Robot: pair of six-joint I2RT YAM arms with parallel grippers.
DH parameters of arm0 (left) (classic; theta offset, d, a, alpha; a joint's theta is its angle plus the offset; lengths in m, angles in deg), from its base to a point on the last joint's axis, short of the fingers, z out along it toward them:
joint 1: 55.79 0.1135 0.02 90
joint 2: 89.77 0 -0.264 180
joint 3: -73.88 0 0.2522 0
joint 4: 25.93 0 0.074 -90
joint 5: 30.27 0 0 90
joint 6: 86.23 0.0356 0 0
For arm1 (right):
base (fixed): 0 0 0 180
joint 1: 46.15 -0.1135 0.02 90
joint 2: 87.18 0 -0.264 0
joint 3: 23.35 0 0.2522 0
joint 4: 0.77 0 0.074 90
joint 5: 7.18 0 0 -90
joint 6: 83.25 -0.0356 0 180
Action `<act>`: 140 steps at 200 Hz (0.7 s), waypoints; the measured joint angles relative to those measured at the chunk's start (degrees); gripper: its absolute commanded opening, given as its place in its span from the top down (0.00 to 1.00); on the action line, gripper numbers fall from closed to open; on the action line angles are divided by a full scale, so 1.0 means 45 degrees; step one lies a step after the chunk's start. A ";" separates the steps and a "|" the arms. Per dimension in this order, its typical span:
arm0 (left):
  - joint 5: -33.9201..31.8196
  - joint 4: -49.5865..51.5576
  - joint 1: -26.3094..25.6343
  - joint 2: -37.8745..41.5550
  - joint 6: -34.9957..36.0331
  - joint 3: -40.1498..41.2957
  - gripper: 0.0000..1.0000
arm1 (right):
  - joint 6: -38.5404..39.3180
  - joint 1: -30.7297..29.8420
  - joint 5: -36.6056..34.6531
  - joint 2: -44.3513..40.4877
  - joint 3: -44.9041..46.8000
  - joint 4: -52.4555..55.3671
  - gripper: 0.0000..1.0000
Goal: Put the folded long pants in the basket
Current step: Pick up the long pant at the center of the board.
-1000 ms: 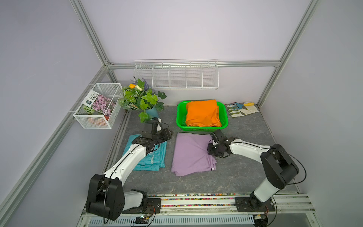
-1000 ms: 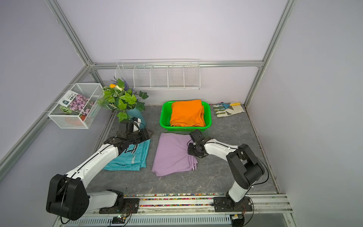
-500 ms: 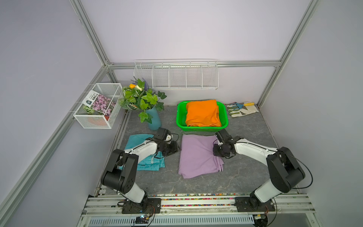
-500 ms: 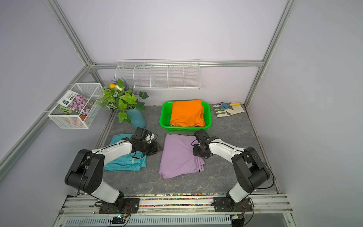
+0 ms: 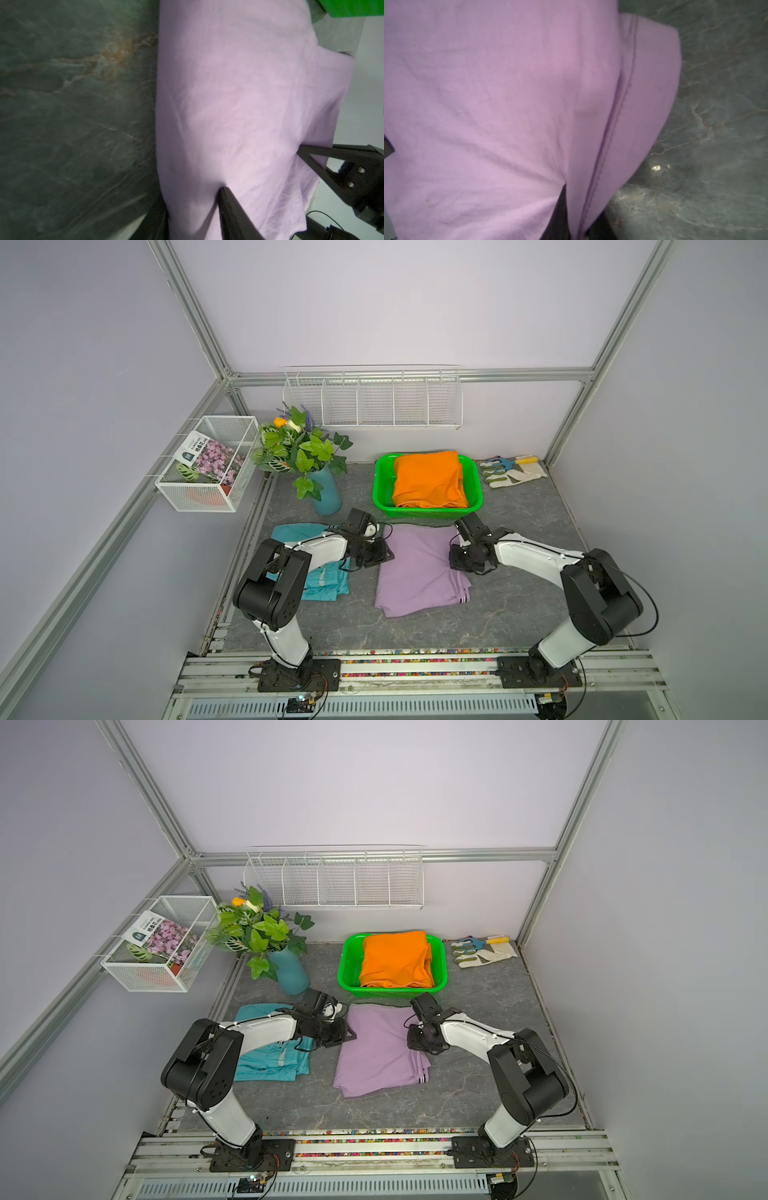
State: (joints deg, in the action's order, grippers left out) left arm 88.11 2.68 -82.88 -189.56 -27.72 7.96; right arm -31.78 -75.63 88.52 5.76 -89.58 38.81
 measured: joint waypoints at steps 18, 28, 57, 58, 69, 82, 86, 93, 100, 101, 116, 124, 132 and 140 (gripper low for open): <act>0.0024 -0.0015 -0.0005 -0.0039 0.0063 -0.0034 0.92 | -0.0063 -0.0005 -0.0015 0.0000 0.0015 0.0019 0.65; -0.0015 0.0005 -0.0005 -0.0039 0.0073 -0.0058 0.95 | -0.0063 -0.0005 -0.0019 0.0000 0.0034 0.0039 0.58; -0.0005 0.0039 -0.0010 -0.0044 0.0068 -0.0083 0.95 | -0.0078 -0.0019 0.0136 0.0228 0.0010 -0.0044 0.34; -0.0005 0.0044 -0.0005 -0.0049 0.0068 -0.0083 0.95 | -0.0107 -0.0024 0.0131 0.0228 0.0000 -0.0053 0.34; -0.0005 0.0058 -0.0005 -0.0073 0.0068 -0.0107 0.95 | -0.0097 -0.0121 0.0126 0.0262 -0.0029 -0.0155 0.28; -0.0005 0.0092 -0.0005 -0.0102 0.0068 -0.0136 0.95 | -0.0117 -0.0204 0.0136 0.0287 -0.0087 -0.0189 0.24; -0.0005 0.0112 -0.0005 -0.0112 0.0068 -0.0151 0.95 | -0.0131 -0.0223 0.0126 0.0301 -0.0117 -0.0185 0.24; 0.0000 0.0141 -0.0010 -0.0117 0.0068 -0.0175 0.95 | -0.0126 -0.0257 0.0117 0.0345 -0.0155 -0.0170 0.23; 0.0000 0.0155 -0.0010 -0.0126 0.0068 -0.0189 0.95 | -0.0131 -0.0282 0.0126 0.0398 -0.0209 -0.0165 0.23; 0.0000 0.0155 -0.0005 -0.0126 0.0068 -0.0189 0.95 | -0.0136 -0.0282 0.0126 0.0403 -0.0214 -0.0170 0.23; -0.0005 0.0204 -0.0005 -0.0151 0.0068 -0.0233 0.95 | -0.0141 -0.0282 0.0165 0.0573 -0.0369 -0.0175 0.27; -0.0010 0.0214 -0.0005 -0.0155 0.0068 -0.0253 0.95 | -0.0146 -0.0277 0.0194 0.0695 -0.0461 -0.0223 0.31; -0.0015 0.0248 -0.0005 -0.0160 0.0068 -0.0282 0.96 | -0.0141 -0.0277 0.0238 0.0792 -0.0534 -0.0316 0.38; -0.0039 0.0277 -0.0005 -0.0165 0.0068 -0.0296 0.96 | -0.0087 -0.0272 0.0311 0.0874 -0.0559 -0.0427 0.45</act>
State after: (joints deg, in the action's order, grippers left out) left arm 87.94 3.93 -82.90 -190.30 -27.41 6.63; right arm -32.17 -76.85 89.92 9.70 -92.09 36.89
